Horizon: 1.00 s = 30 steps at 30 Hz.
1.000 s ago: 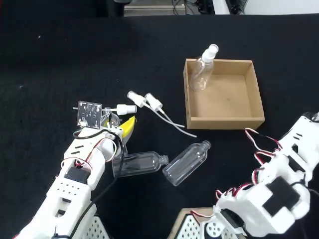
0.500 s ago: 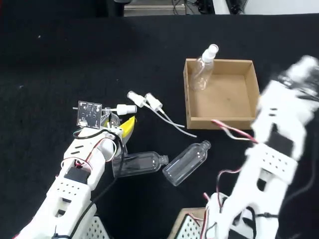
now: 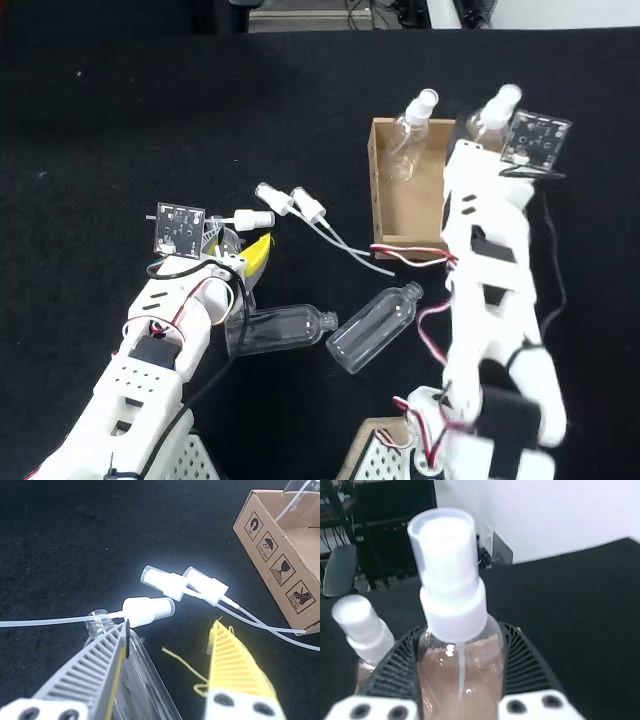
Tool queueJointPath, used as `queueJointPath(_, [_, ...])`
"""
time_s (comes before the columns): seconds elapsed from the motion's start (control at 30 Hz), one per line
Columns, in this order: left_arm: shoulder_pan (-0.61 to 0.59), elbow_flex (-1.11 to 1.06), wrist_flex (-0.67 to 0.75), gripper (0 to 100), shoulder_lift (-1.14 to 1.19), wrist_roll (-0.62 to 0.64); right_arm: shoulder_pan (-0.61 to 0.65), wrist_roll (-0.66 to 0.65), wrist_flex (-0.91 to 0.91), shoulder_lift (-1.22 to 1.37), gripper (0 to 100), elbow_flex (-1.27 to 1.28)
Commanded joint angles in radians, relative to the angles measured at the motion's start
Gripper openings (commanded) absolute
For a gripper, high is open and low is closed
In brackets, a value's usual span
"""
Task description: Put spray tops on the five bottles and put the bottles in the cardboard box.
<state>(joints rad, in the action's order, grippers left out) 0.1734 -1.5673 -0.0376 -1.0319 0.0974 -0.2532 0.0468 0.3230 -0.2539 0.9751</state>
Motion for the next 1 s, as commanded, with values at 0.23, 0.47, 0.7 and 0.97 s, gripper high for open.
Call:
queueJointPath(0.23, [0.004, 0.007, 0.025, 25, -0.014, 0.006, 0.032, 0.087, 0.115, 0.142, 1.1, -0.053])
queueJointPath(0.47, [0.004, 0.008, 0.025, 25, -0.014, 0.006, 0.026, 0.086, 0.115, 0.191, 1.1, -0.084])
queueJointPath(0.7, [0.004, 0.008, 0.025, 25, -0.014, 0.006, 0.025, 0.083, 0.115, 0.266, 1.1, -0.137])
queueJointPath(0.97, [0.004, 0.008, 0.025, 25, -0.014, 0.006, 0.025, 0.081, 0.115, 0.331, 1.1, -0.193])
